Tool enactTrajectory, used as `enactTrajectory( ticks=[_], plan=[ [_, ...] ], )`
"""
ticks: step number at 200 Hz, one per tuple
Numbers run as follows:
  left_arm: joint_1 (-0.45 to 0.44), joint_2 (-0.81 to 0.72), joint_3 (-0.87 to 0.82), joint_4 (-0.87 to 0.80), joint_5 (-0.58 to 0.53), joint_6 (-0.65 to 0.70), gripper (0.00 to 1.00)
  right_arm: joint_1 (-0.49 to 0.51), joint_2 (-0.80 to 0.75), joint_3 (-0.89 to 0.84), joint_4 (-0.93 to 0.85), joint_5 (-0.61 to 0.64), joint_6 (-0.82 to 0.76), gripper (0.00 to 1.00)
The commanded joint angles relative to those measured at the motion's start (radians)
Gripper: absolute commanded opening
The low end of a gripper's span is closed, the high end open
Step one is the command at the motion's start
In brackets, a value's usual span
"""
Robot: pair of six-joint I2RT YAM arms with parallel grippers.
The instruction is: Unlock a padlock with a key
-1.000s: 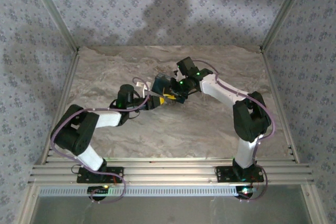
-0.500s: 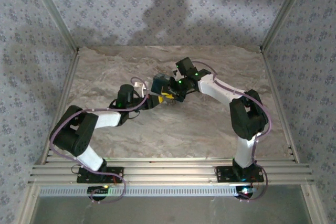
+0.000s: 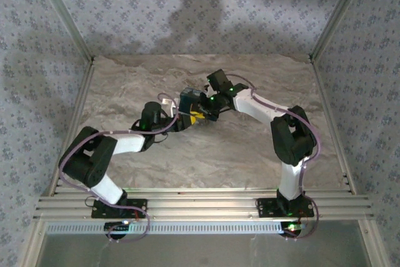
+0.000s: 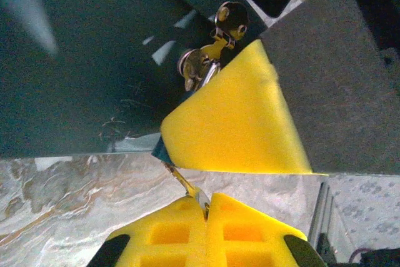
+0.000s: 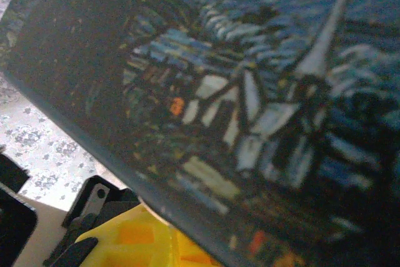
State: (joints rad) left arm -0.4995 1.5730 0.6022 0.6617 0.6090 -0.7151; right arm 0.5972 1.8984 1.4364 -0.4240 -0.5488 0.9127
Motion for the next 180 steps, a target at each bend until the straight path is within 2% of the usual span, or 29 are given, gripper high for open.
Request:
enactTrajectory(
  ticks=[1,47,180],
  plan=[
    [0.006,-0.106,0.12,0.046,0.04,0.184,0.0,0.071,0.045,-0.016,-0.145,-0.102,-0.029,0.0],
    [0.075,-0.129,0.065,-0.055,0.073,0.246,0.0,0.027,0.005,-0.009,-0.151,-0.077,-0.042,0.0],
    [0.116,-0.118,0.007,-0.038,0.13,0.319,0.0,0.009,0.004,0.024,-0.141,-0.105,-0.033,0.0]
  ],
)
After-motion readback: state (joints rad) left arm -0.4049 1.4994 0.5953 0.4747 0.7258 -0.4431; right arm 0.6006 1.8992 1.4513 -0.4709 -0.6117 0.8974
